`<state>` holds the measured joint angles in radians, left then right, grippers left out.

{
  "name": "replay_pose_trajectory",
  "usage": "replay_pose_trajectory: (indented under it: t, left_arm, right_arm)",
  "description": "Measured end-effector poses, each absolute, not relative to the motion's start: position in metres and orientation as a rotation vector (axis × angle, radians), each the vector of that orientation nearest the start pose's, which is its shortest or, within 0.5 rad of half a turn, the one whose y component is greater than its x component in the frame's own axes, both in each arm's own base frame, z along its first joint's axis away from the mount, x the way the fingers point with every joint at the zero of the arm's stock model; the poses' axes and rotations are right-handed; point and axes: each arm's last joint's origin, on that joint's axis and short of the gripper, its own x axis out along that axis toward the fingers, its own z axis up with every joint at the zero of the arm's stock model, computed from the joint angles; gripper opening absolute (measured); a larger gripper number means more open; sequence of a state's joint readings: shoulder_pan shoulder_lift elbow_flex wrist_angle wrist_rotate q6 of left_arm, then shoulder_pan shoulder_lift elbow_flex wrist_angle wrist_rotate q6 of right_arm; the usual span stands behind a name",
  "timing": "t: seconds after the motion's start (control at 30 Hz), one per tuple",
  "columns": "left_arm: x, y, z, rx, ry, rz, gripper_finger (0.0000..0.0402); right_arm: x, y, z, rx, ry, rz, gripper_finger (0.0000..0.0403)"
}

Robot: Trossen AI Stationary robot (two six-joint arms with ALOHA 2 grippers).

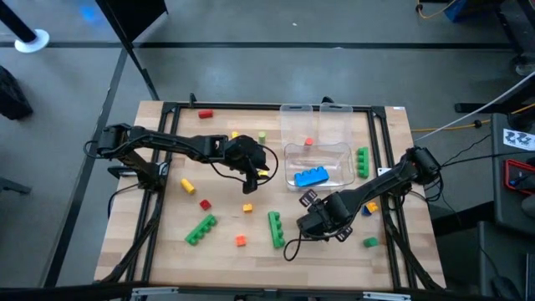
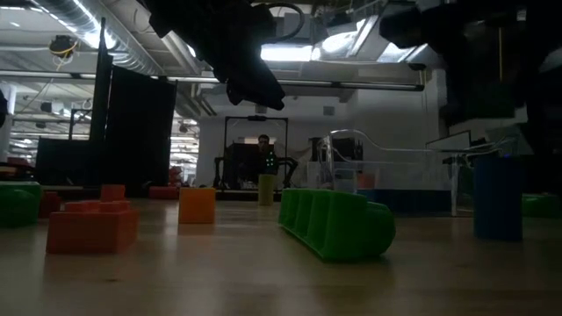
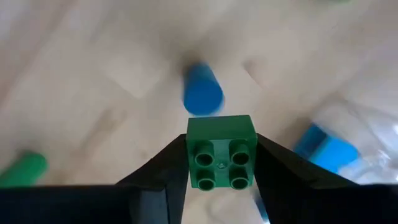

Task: Sort blocks by size
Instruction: Put the small green 4 stud game piece into the right transparent bin

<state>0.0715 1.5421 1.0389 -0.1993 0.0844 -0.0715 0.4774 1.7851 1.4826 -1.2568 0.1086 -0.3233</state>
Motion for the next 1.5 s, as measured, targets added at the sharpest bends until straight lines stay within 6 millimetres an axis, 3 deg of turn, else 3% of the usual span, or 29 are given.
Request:
replay_pose_trajectory:
  t: [0.27,0.5,0.77,0.97,1.13,1.33,1.5]
  left_arm:
    - [0.329,0.021,0.239,-0.123,0.701,0.013,0.0133]
    - [0.329,0.025,0.239,-0.129,0.7,0.025,0.0133]
    - [0.328,0.037,0.239,-0.144,0.698,0.061,0.0133]
    - [0.326,0.046,0.239,-0.148,0.697,0.084,0.0133]
    - [0.325,0.055,0.239,-0.156,0.694,0.111,0.0133]
    - [0.323,0.067,0.239,-0.151,0.693,0.187,0.0133]
    - [0.321,0.076,0.239,-0.142,0.692,0.257,0.0133]
  right_arm:
    - [0.29,0.119,0.258,-0.902,1.606,0.313,0.0151]
    - [0.295,0.067,0.262,-0.899,1.773,0.148,0.0153]
    - [0.3,-0.007,0.267,-0.76,1.853,0.027,0.0156]
    - [0.292,-0.069,0.267,-0.592,1.923,-0.019,0.0157]
    - [0.286,-0.116,0.265,-0.475,1.881,-0.032,0.0157]
    - [0.279,-0.156,0.262,-0.363,1.764,-0.043,0.0158]
    - [0.273,-0.176,0.262,-0.25,1.674,-0.04,0.0158]
